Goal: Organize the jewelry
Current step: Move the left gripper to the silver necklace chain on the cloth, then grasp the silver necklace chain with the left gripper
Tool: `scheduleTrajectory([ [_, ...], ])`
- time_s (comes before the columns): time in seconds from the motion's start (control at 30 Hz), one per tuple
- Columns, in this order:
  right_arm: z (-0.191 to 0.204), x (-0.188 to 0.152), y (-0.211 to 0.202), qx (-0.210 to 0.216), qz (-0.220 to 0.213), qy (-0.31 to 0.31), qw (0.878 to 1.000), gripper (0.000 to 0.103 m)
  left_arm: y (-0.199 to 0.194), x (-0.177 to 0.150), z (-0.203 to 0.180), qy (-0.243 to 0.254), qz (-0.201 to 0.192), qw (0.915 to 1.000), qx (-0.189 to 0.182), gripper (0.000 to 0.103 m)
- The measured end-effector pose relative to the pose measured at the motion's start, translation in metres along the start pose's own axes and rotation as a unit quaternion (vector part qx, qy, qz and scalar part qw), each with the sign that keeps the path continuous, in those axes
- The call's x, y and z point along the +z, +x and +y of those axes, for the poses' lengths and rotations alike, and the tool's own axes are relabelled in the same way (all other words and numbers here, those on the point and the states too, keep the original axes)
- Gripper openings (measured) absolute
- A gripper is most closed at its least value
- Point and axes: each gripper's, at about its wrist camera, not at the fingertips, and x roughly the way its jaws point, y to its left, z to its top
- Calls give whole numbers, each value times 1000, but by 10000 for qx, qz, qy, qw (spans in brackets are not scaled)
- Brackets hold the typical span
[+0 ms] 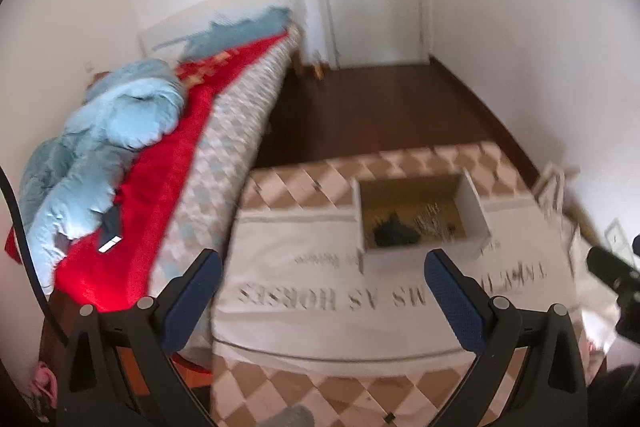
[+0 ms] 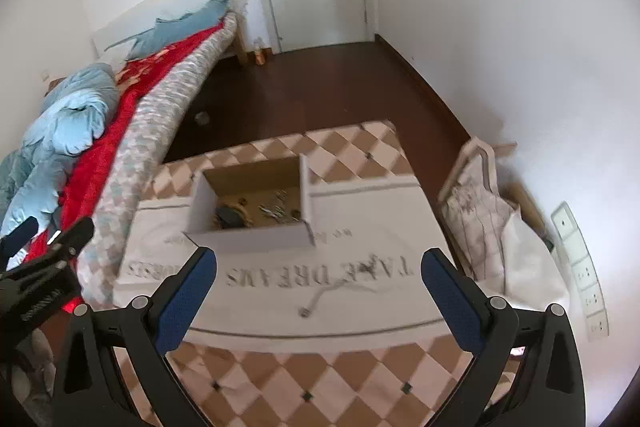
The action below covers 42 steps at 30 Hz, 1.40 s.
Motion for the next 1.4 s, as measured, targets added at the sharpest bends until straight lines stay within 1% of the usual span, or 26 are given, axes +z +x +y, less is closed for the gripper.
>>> scheduleTrajectory([
  [0.07, -24, -12, 18, -55, 229, 146, 9996, 87, 16, -9, -17, 193, 194, 9996, -35, 103],
  [0.1, -32, -17, 25, -52, 352, 216, 9991, 64, 26, -13, -28, 324, 309, 9990, -60, 103],
  [0.13, -44, -24, 37, -18, 535, 342, 9980, 46, 34, -18, -39, 438, 402, 9982, -110, 103],
  [0.17, -55, -30, 47, 9, 667, 454, 9967, 44, 41, -22, -48, 521, 482, 9974, -151, 103],
  [0.23, -75, -43, 63, -67, 819, 611, 9947, 44, 59, -33, -73, 765, 745, 9937, -345, 103],
  [0.33, -96, -58, 85, -82, 1054, 845, 9908, 44, 78, -45, -105, 1040, 1020, 9879, -540, 103],
  [0.4, -105, -65, 96, -118, 1155, 929, 9889, 44, 88, -52, -124, 1182, 1175, 9837, -669, 102],
  [0.47, -110, -66, 105, -105, 1212, 1000, 9875, 44, 95, -56, -139, 1288, 1247, 9808, -767, 102],
  [0.53, -115, -68, 111, -132, 1254, 1041, 9865, 44, 105, -61, -157, 1411, 1365, 9767, -868, 97],
  [0.6, -118, -66, 113, -112, 1249, 1081, 9862, 44, 112, -65, -168, 1516, 1446, 9735, -914, 79],
  [0.63, -119, -65, 113, -135, 1235, 1079, 9864, 44, 116, -68, -174, 1583, 1489, 9717, -928, 75],
  [0.67, -120, -64, 114, -141, 1224, 1084, 9864, 44, 118, -70, -177, 1629, 1514, 9704, -941, 65],
  [0.7, -120, -62, 114, -127, 1220, 1103, 9863, 44, 122, -72, -182, 1693, 1555, 9687, -934, 49],
  [0.73, -121, -61, 114, -133, 1207, 1111, 9864, 44, 124, -74, -183, 1723, 1581, 9677, -944, 39],
  [0.77, -121, -59, 113, -150, 1201, 1105, 9865, 44, 126, -76, -185, 1748, 1631, 9661, -974, 17],
  [0.8, -121, -58, 113, -150, 1193, 1112, 9865, 44, 128, -79, -186, 1748, 1694, 9644, -1032, 7],
  [0.9, -123, -57, 113, -122, 1170, 1159, 9863, 44, 124, -81, -181, 1704, 1575, 9663, -1115, 0],
  [1.03, -120, -54, 111, -81, 1131, 1182, 9865, 44, 116, -77, -155, 1541, 1402, 9721, -1073, 0],
  [1.17, -109, -53, 110, 22, 1109, 1098, 9877, 44, 107, -74, -107, 1319, 1308, 9789, -857, 0],
  [1.3, -93, -52, 115, 206, 1141, 1037, 9878, 44, 103, -78, -57, 1095, 1341, 9832, -588, 0],
  [1.33, -88, -52, 117, 272, 1163, 1042, 9874, 44, 103, -79, -50, 1011, 1382, 9833, -620, 0],
  [1.37, -84, -53, 120, 338, 1187, 1078, 9865, 44, 104, -79, -43, 890, 1456, 9825, -753, 0],
  [1.4, -81, -53, 121, 370, 1196, 1100, 9860, 44, 104, -80, -36, 686, 1544, 9800, -1047, 1],
])
